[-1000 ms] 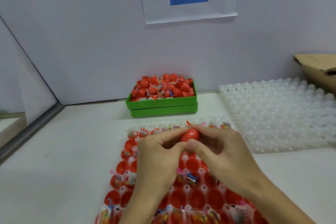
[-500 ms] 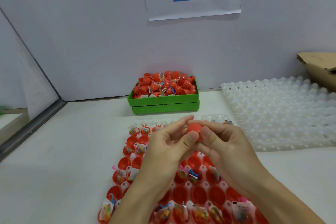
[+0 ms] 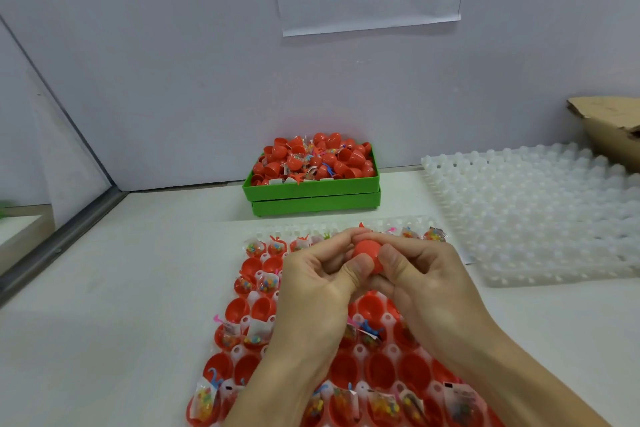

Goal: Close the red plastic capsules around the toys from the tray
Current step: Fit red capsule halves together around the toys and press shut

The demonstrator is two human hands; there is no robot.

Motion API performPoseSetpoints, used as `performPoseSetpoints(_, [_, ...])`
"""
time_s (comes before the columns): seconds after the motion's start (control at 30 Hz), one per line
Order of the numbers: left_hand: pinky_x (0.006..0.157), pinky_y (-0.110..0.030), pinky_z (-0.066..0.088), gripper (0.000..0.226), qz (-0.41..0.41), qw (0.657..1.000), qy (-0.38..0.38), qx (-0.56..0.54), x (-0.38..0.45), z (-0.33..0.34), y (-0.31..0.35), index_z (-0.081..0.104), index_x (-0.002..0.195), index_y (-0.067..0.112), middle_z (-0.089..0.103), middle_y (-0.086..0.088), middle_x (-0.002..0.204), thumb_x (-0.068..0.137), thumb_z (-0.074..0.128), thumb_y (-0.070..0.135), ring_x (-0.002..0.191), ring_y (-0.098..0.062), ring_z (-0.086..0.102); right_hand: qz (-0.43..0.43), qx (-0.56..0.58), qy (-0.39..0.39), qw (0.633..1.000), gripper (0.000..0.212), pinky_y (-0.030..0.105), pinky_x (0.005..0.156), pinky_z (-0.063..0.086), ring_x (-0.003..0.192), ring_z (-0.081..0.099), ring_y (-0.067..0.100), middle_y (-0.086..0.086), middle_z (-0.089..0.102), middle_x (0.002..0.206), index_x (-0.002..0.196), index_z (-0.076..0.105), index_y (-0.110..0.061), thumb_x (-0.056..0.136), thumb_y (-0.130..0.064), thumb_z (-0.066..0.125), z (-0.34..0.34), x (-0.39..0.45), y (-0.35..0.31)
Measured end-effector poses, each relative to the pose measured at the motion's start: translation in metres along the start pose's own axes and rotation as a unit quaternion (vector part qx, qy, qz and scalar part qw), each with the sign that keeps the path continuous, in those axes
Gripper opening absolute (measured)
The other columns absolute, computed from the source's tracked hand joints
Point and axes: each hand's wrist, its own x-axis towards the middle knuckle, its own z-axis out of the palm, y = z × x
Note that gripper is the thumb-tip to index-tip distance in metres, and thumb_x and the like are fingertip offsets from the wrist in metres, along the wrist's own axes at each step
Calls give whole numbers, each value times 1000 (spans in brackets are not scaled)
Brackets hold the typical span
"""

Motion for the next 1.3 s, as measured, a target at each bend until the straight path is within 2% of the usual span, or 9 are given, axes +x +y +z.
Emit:
performPoseSetpoints(0.1, [80, -32, 60, 31, -11, 1000, -5, -20, 1, -1, 2, 77, 99, 12, 75, -16, 98, 69, 71, 19, 95, -29, 73, 22, 23, -34, 999, 45, 34, 90, 56, 110, 68, 30, 15, 74, 110, 108, 76, -14, 76, -46, 78, -2, 0, -5])
performPoseSetpoints(0.2, [84, -37, 59, 40, -16, 1000, -7, -7, 1, -1, 3, 76, 103, 11, 74, -18, 100, 66, 79, 24, 99, -33, 71, 12, -15, -33, 999, 64, 45, 99, 51, 113, 67, 28, 12, 74, 112, 111, 74, -15, 65, -59, 81, -5, 0, -6])
performPoseSetpoints(0.4, [84, -31, 58, 48, -26, 997, -46, -55, 0, 2, 5, 74, 111, 10, 75, -13, 103, 69, 83, 31, 99, -21, 71, 10, 56, -39, 998, 61, 31, 89, 56, 107, 69, 31, 19, 74, 107, 106, 76, -9, 64, -52, 86, -5, 0, -8])
performPoseSetpoints(0.53, [80, -29, 59, 36, 0, 1000, -12, -24, -1, 4, 0, 78, 98, 7, 76, -15, 97, 70, 71, 30, 96, -28, 73, -19, -33, -23, 999, 57, 47, 95, 54, 107, 69, 33, 14, 75, 107, 107, 76, -17, 70, -61, 77, -3, 0, -4])
performPoseSetpoints(0.7, [75, -28, 59, 26, 16, 1000, 14, 1, -1, 2, -5, 79, 94, 11, 77, -13, 92, 73, 67, 22, 89, -27, 74, -35, -65, -7, 997, 41, 58, 93, 53, 103, 70, 35, 14, 76, 102, 105, 76, -15, 77, -45, 68, -1, -1, -1])
performPoseSetpoints(0.9, [77, -27, 58, 25, 23, 999, -10, 25, 0, 3, -5, 80, 94, 14, 77, -11, 91, 81, 63, 28, 92, -24, 74, 12, -7, -13, 1000, 40, 39, 85, 58, 101, 71, 35, 19, 75, 101, 99, 78, -9, 76, -41, 69, 2, 1, -6])
performPoseSetpoints(1.07, [86, -26, 56, 39, 19, 995, -63, 81, -1, -1, -1, 63, 126, 25, 74, 3, 111, 90, 64, 38, 107, -12, 68, 138, 149, -14, 979, 52, 29, 80, 59, 96, 71, 31, 29, 70, 105, 96, 73, 8, 80, -40, 66, -1, 3, -20])
performPoseSetpoints(1.2, [84, -24, 56, 30, 114, 965, -61, 230, -3, 0, -2, 68, 112, 31, 73, 5, 99, 84, 68, 20, 97, -17, 68, 199, 214, -14, 956, 64, 29, 71, 59, 81, 71, 26, 25, 70, 95, 107, 67, 11, 80, -46, 62, -1, 1, -25])
performPoseSetpoints(1.3, [81, -19, 54, 25, 134, 952, -44, 272, -2, 0, -1, 68, 105, 33, 72, 16, 97, 82, 67, 25, 94, -6, 68, 219, 180, -11, 959, 65, 30, 70, 60, 85, 73, 32, 30, 70, 99, 99, 72, 10, 80, -50, 57, -1, 1, -24])
